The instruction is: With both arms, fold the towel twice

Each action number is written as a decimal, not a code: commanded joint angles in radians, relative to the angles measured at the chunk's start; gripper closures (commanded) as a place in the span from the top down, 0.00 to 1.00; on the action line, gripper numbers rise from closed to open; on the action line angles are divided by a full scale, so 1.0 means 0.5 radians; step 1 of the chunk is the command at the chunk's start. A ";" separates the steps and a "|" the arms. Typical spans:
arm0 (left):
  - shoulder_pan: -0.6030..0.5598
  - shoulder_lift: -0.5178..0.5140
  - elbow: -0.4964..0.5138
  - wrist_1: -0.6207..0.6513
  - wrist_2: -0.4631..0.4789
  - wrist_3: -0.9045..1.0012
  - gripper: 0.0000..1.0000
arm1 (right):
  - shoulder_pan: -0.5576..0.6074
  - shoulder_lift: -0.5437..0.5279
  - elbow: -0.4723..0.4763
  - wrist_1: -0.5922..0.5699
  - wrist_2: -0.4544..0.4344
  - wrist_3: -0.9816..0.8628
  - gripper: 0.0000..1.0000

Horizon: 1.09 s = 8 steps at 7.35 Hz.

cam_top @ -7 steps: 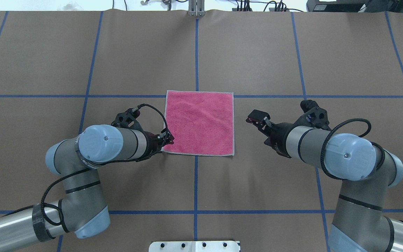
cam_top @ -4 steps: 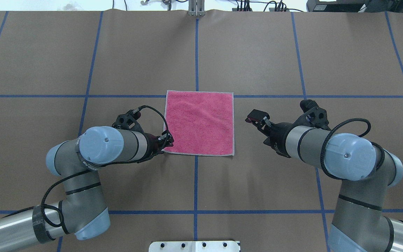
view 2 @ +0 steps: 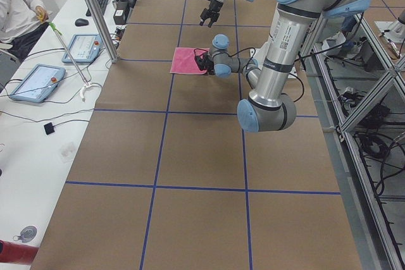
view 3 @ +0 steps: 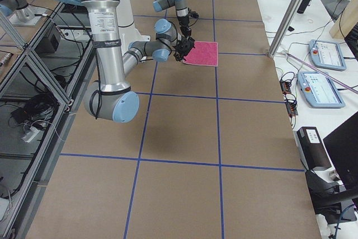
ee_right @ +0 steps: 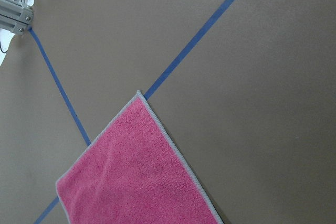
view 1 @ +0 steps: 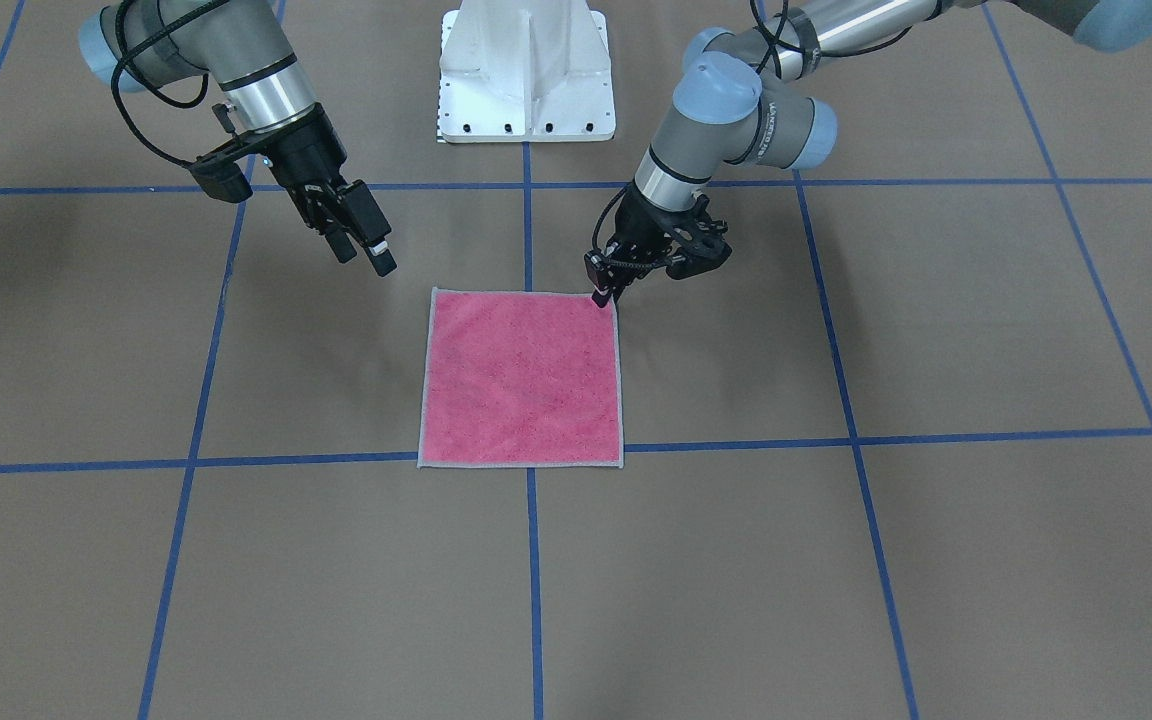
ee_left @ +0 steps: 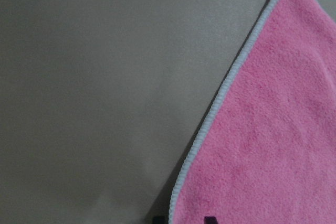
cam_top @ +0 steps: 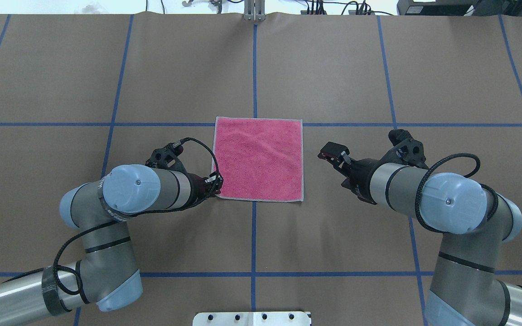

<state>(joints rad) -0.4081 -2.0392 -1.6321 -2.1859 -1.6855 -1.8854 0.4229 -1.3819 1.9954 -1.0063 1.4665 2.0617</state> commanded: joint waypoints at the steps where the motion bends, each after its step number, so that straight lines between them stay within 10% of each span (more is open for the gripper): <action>1: 0.000 -0.002 0.000 0.000 0.002 0.009 0.00 | -0.011 -0.003 -0.005 0.000 0.000 0.000 0.98; 8: 0.000 0.001 -0.006 0.000 0.002 0.009 0.00 | -0.180 0.306 -0.334 -0.208 -0.169 0.040 0.92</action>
<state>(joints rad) -0.4080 -2.0399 -1.6352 -2.1859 -1.6845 -1.8806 0.3383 -1.2594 1.8455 -1.0806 1.3834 2.0660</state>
